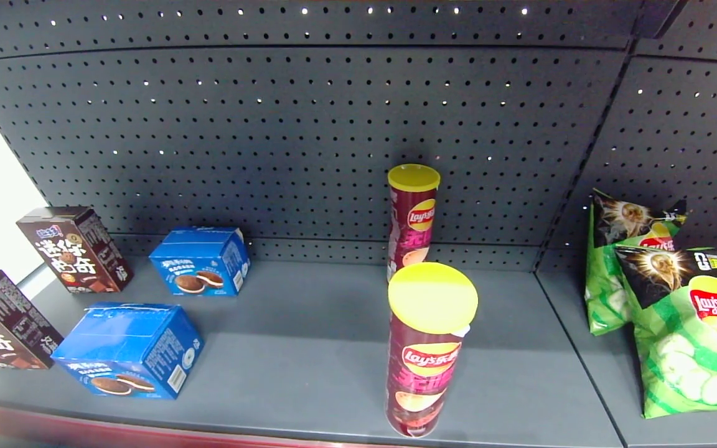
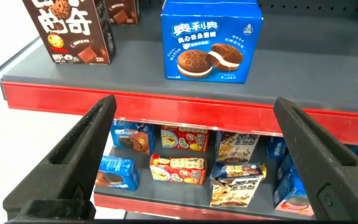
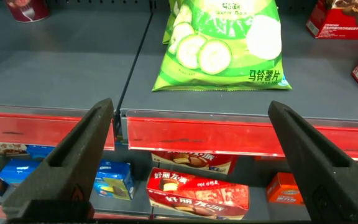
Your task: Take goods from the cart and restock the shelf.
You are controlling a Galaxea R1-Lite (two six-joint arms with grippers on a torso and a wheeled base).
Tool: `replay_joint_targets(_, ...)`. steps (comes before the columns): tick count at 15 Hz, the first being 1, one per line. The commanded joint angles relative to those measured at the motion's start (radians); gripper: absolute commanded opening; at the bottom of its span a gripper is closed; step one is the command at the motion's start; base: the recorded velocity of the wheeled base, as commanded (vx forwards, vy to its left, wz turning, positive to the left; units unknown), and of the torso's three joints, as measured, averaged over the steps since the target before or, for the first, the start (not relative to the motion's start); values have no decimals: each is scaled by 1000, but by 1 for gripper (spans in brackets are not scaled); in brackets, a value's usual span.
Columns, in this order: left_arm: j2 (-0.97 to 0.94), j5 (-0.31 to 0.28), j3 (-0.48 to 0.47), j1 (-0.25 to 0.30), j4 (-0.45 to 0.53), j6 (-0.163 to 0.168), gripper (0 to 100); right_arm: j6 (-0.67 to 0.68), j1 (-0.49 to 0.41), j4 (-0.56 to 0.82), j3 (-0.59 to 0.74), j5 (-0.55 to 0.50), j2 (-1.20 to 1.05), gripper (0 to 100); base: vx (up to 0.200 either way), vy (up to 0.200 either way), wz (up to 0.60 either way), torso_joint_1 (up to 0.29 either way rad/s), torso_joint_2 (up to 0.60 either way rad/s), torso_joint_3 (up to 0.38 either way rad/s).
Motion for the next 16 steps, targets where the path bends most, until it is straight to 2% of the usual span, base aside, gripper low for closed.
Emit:
replay_joint_targets(1, 0, 0, 0, 0, 0, -1, 100, 0, 0, 0, 0, -1, 1, 100, 0, 200, 0, 2, -2, -2)
replay_joint_targets(2, 0, 0, 0, 0, 0, 1, 100, 0, 0, 0, 0, 1, 1, 100, 0, 200, 0, 2, -2, 7)
replay_joint_targets(4, 0, 9, 0, 0, 0, -7, 100, 0, 0, 0, 0, -1, 1, 100, 0, 0, 0, 0, 0, 0)
replay_joint_targets(8, 0, 1, 0, 0, 0, -1, 100, 0, 0, 0, 0, 1, 1, 100, 0, 0, 0, 0, 0, 0)
replay_joint_targets(11, 0, -2, 0, 0, 0, 1, 100, -1, 0, 0, 0, -1, 1, 100, 0, 200, 0, 2, 4, 4)
replay_joint_targets(15, 0, -5, 0, 0, 0, 1, 100, 0, 0, 0, 0, -1, 1, 100, 0, 0, 0, 0, 0, 0)
replay_joint_targets(16, 0, -5, 0, -1, 0, 1, 100, 0, 0, 0, 0, -1, 1, 100, -200, 0, 0, 2, 2, 2)
